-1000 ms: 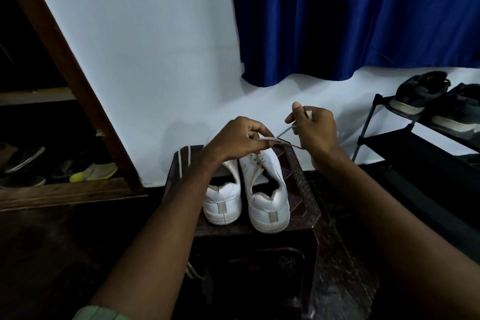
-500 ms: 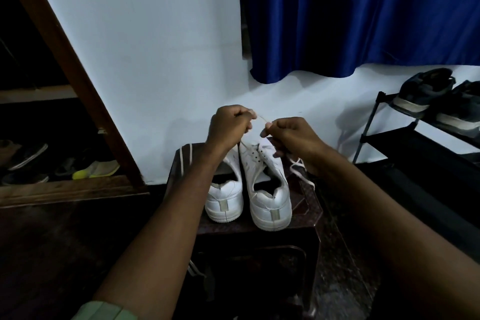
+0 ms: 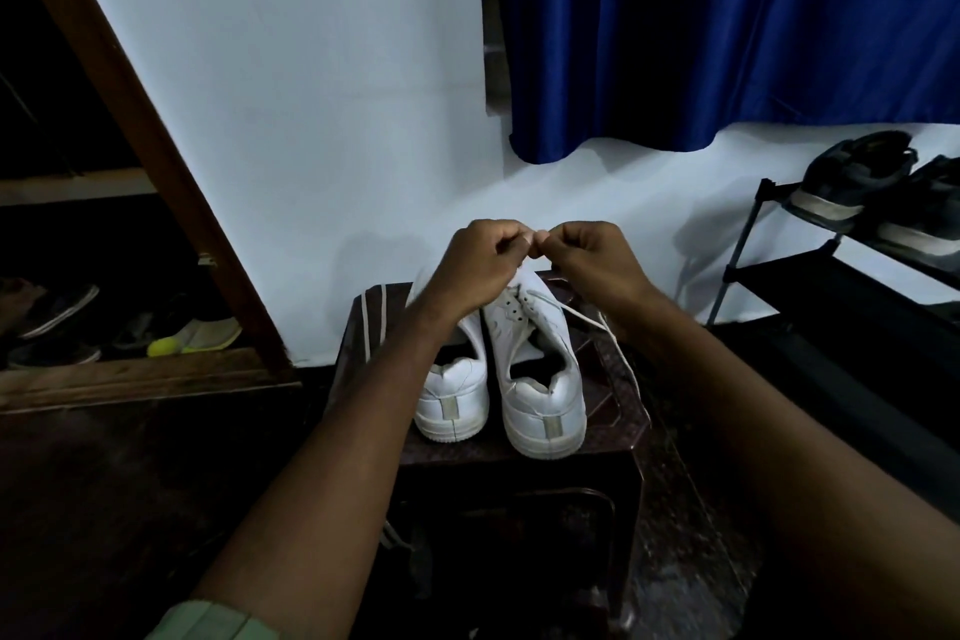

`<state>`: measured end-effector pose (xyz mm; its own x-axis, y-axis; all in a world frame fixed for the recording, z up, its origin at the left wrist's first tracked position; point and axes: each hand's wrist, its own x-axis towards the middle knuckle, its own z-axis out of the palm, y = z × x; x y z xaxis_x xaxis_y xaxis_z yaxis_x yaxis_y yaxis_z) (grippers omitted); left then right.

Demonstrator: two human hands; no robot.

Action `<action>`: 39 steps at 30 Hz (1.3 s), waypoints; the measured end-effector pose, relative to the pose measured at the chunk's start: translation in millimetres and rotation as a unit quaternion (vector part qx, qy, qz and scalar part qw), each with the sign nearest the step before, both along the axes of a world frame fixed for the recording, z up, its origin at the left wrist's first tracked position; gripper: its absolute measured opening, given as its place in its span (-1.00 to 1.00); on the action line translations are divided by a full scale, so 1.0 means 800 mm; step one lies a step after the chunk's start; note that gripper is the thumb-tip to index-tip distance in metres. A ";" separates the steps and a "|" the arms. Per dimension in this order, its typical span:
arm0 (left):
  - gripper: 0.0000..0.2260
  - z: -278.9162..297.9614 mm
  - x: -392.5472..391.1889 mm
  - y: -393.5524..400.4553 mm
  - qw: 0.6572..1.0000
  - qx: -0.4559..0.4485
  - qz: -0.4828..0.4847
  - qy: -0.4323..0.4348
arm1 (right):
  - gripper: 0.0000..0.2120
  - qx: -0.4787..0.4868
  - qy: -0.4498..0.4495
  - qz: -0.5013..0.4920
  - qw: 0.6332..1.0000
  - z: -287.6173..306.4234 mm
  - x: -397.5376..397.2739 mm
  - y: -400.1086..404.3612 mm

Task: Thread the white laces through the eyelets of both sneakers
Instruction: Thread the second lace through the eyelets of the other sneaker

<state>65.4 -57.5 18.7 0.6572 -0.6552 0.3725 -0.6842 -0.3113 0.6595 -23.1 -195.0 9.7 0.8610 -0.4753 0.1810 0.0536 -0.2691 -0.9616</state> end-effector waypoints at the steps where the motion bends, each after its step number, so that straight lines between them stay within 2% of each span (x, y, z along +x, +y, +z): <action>1: -0.78 -0.001 0.004 0.002 0.999 -0.006 0.037 -0.009 | -0.69 0.006 0.007 0.007 1.000 0.001 -0.002 -0.002; 4: -0.75 0.000 0.024 0.016 0.978 -0.043 0.205 -0.016 | -0.69 0.033 0.039 0.021 0.998 0.004 -0.012 -0.011; 7: -0.81 -0.009 0.036 0.034 0.948 0.032 0.312 -0.060 | -0.69 0.036 0.051 0.014 0.998 0.005 -0.015 -0.019; 8: -0.83 -0.012 0.035 0.034 0.948 0.054 0.302 -0.086 | -0.71 0.041 0.056 0.012 0.998 0.004 -0.014 -0.019; 10: -0.80 -0.014 0.025 0.027 0.979 0.031 0.175 -0.097 | -0.74 0.042 0.062 0.018 0.997 0.003 -0.011 -0.013; 12: -0.79 -0.009 0.007 0.012 1.000 -0.008 0.016 0.008 | -0.76 0.017 0.070 0.027 0.997 0.002 -0.009 -0.005; 14: -0.84 -0.008 -0.005 0.002 0.996 -0.018 -0.047 0.076 | -0.74 -0.005 0.079 0.023 0.997 0.000 -0.006 -0.002; 16: -0.88 -0.010 -0.004 -0.002 0.998 -0.022 -0.007 0.050 | -0.71 -0.008 0.088 0.024 0.996 -0.002 -0.005 -0.003; 18: -0.89 -0.011 0.005 0.001 0.995 -0.009 0.103 -0.017 | -0.73 -0.010 0.106 0.034 0.994 -0.004 -0.006 -0.007; 20: -0.89 -0.013 0.019 0.012 0.969 0.057 0.229 -0.074 | -0.73 -0.006 0.118 0.033 0.992 -0.006 -0.007 -0.011; 22: -0.91 -0.018 0.024 0.020 0.939 0.150 0.282 -0.124 | -0.74 0.000 0.116 0.028 0.993 -0.008 -0.007 -0.014; 23: -0.90 -0.020 0.024 0.020 0.940 0.156 0.270 -0.139 | -0.75 0.002 0.111 0.026 0.993 -0.008 -0.006 -0.015; 25: -0.85 -0.021 0.016 0.014 0.976 0.085 0.162 -0.121 | -0.76 -0.002 0.108 0.026 0.994 -0.006 -0.007 -0.011; 27: -0.82 -0.015 0.001 0.005 1.000 0.011 0.013 0.005 | -0.76 -0.011 0.100 0.025 0.995 -0.005 -0.005 -0.005; 29: -0.85 -0.012 -0.003 0.000 0.995 -0.011 -0.036 0.096 | -0.76 -0.010 0.090 0.024 0.996 -0.005 -0.004 -0.001; 30: -0.87 -0.011 -0.001 0.001 0.995 -0.015 -0.019 0.094 | -0.77 -0.009 0.094 0.026 0.995 -0.005 -0.003 -0.001; 32: -0.88 -0.012 0.009 0.005 0.997 -0.007 0.079 0.016 | -0.78 -0.006 0.115 0.037 0.993 -0.004 -0.004 -0.002; 33: -0.88 -0.013 0.015 0.010 0.990 0.012 0.141 -0.027 | -0.77 -0.005 0.125 0.041 0.991 -0.004 -0.005 -0.003; 35: -0.86 -0.016 0.022 0.017 0.971 0.054 0.226 -0.058 | -0.75 -0.007 0.139 0.041 0.989 -0.006 -0.007 -0.006; 37: -0.90 -0.020 0.025 0.019 0.963 0.083 0.246 -0.074 | -0.75 -0.011 0.142 0.037 0.989 -0.011 -0.005 -0.008; 38: -0.96 -0.021 0.022 0.017 0.969 0.073 0.221 -0.083 | -0.75 -0.011 0.137 0.034 0.990 -0.013 -0.005 -0.008; 39: -0.91 -0.019 0.018 0.016 0.979 0.053 0.174 -0.087 | -0.76 -0.011 0.128 0.032 0.991 -0.014 -0.004 -0.006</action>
<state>80.1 -44.5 3.6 0.7802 -0.4434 0.4412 -0.6235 -0.6069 0.4929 -26.1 -199.7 -1.1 0.9082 -0.4168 -0.0379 -0.1746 -0.2949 -0.9394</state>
